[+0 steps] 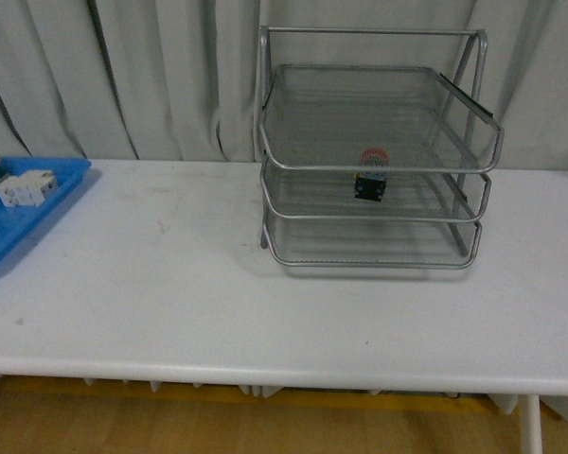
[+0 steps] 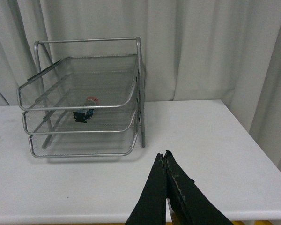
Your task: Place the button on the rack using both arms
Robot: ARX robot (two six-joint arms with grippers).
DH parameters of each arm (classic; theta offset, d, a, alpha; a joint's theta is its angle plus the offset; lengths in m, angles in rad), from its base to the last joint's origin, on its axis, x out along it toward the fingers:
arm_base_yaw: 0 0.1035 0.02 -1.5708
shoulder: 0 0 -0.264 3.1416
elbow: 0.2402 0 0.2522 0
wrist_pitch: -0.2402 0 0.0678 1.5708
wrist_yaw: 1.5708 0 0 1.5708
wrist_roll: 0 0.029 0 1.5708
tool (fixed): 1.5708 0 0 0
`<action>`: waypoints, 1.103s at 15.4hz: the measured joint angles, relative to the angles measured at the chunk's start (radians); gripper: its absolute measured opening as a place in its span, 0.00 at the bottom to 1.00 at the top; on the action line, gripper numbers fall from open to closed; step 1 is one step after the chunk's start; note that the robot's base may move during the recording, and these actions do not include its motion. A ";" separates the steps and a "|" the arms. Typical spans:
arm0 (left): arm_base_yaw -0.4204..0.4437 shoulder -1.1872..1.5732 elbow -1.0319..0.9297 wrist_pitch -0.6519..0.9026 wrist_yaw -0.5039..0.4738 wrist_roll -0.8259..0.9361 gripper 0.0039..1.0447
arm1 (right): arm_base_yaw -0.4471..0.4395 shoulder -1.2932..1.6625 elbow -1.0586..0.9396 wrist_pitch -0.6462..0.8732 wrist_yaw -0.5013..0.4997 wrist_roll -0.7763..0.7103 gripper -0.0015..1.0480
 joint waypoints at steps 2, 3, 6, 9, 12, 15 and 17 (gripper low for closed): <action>0.000 0.000 0.000 0.000 0.000 0.000 0.94 | 0.000 -0.036 0.000 -0.034 0.000 0.000 0.02; 0.000 0.000 0.000 0.000 0.000 0.000 0.94 | 0.000 -0.048 0.000 -0.044 0.000 0.000 0.02; 0.000 0.000 0.000 0.000 -0.001 0.000 0.94 | 0.000 -0.209 0.001 -0.230 -0.001 0.000 0.02; 0.000 0.000 0.000 0.000 0.001 0.000 0.94 | 0.000 -0.221 0.001 -0.232 0.000 0.000 0.02; 0.000 0.000 0.000 0.000 0.000 0.000 0.94 | 0.000 -0.221 0.001 -0.229 0.000 0.000 0.02; 0.000 0.000 0.000 0.000 0.000 0.000 0.94 | 0.000 -0.221 0.001 -0.229 0.000 -0.002 0.09; 0.000 0.000 0.000 0.000 0.000 0.000 0.94 | 0.000 -0.221 0.001 -0.229 0.000 -0.002 0.33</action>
